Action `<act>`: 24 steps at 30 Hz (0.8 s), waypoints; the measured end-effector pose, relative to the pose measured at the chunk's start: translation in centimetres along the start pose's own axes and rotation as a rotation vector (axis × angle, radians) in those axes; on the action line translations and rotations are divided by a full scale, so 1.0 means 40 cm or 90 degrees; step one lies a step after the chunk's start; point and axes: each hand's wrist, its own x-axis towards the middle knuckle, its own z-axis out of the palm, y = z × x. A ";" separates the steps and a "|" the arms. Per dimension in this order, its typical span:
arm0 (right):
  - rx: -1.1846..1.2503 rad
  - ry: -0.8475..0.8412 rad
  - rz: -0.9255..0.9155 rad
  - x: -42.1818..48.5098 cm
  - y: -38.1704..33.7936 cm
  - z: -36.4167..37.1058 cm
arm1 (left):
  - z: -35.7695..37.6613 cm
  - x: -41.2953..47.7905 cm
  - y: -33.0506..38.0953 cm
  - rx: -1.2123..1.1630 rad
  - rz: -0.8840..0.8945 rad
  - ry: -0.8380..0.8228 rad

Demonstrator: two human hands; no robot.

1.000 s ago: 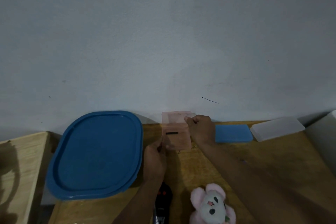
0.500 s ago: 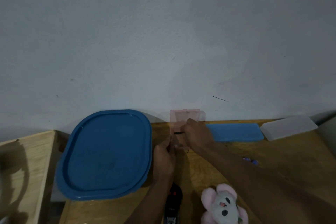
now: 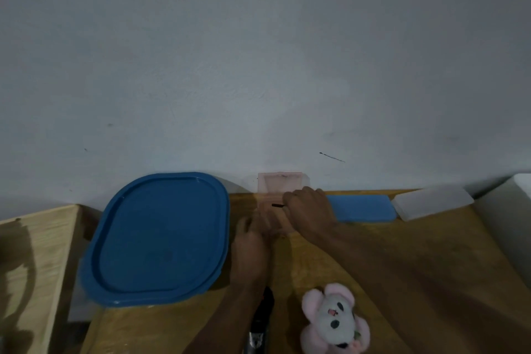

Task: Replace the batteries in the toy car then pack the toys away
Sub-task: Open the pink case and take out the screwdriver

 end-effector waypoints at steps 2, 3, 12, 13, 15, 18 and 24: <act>0.023 0.013 0.010 -0.029 0.027 -0.019 | -0.002 -0.018 0.017 0.050 0.030 -0.046; 0.036 0.022 0.016 -0.047 0.044 -0.031 | -0.008 -0.023 0.033 0.119 0.058 -0.075; 0.014 0.082 0.058 -0.263 0.187 -0.143 | -0.045 -0.072 0.242 0.419 0.328 -0.006; 0.010 0.088 0.060 -0.293 0.205 -0.156 | -0.039 -0.094 0.268 0.432 0.337 0.013; 0.002 0.096 0.062 -0.352 0.240 -0.175 | -0.014 -0.144 0.306 0.444 0.327 0.022; 0.001 0.095 0.062 -0.442 0.292 -0.184 | 0.039 -0.230 0.343 0.467 0.312 0.022; 0.007 0.049 0.047 -0.623 0.380 -0.164 | 0.157 -0.430 0.382 0.455 0.313 0.029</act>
